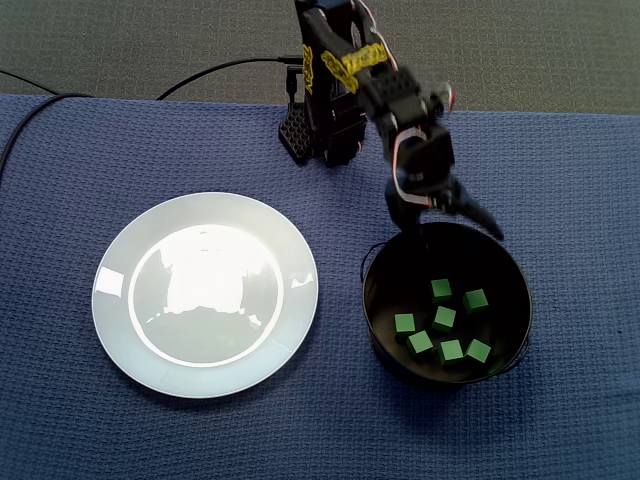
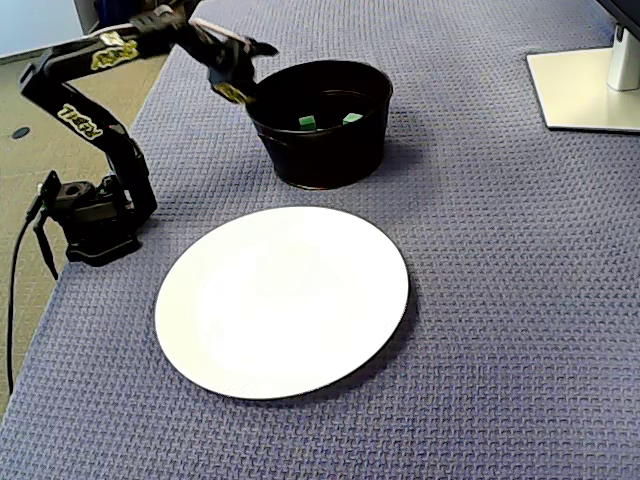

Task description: Pick up the items on the white plate and put them in the black container.

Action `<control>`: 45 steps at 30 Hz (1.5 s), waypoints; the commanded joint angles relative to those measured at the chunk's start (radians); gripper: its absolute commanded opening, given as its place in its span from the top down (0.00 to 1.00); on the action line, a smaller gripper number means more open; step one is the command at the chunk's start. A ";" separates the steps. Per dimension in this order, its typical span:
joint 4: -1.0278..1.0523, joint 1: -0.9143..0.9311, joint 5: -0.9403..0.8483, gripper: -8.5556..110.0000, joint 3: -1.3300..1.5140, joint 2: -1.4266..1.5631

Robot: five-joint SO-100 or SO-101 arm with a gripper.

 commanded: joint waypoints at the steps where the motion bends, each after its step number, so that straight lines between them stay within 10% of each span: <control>1: 0.368 0.091 -0.141 0.66 -0.233 0.160; 6: 0.276 0.328 -0.397 0.76 -0.144 0.307; 14: -0.367 0.466 -0.713 0.84 0.755 0.716; 28: 0.545 0.367 -0.833 0.93 0.839 0.994; 45: 0.701 0.402 -0.765 0.89 0.839 0.994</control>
